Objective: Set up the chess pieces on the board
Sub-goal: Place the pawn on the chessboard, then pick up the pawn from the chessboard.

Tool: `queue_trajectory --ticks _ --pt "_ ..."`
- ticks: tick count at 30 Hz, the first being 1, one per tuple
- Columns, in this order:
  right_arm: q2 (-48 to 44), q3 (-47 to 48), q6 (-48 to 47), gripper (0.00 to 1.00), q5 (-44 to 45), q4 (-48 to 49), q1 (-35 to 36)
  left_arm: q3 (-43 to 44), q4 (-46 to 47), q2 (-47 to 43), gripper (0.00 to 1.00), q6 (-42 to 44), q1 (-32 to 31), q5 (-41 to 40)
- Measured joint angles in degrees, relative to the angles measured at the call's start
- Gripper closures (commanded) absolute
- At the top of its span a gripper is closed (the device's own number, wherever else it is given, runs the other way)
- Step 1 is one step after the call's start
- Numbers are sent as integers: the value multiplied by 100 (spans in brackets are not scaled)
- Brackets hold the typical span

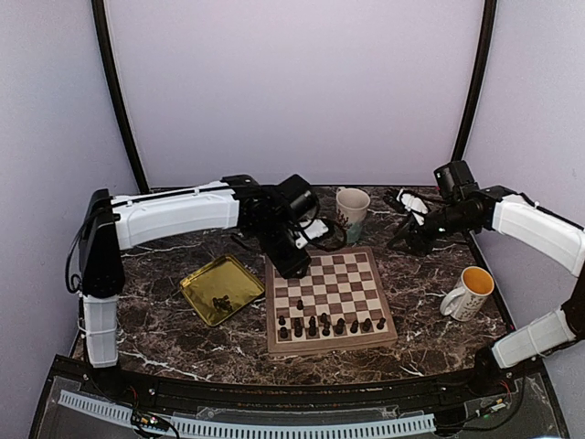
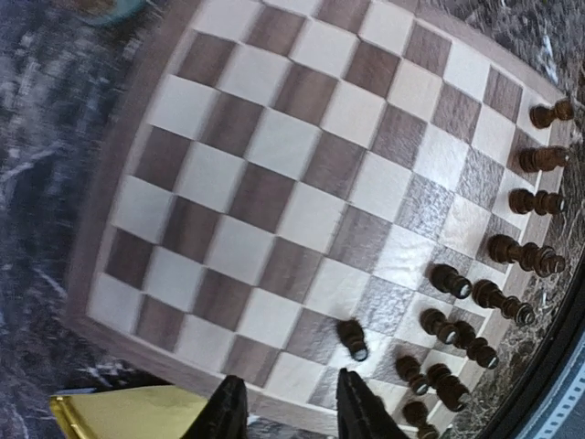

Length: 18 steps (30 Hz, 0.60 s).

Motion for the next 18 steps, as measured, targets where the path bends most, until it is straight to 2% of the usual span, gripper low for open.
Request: queue_trajectory --ticks 4,11,14,18 --pt "256 374 -74 55 70 -151 693 -686 824 -968 49 -245 535 -376" --pt "1366 1172 -188 56 372 -608 1884 -1606 1700 -1845 49 -1099 2192 -841" --pt "1814 1523 -210 57 546 -787 2334 -2247 1947 -1954 49 -1320 2721 -675" --pt "2439 2048 -251 58 756 -962 2835 -2680 2111 -1963 51 -1539 3132 -129"
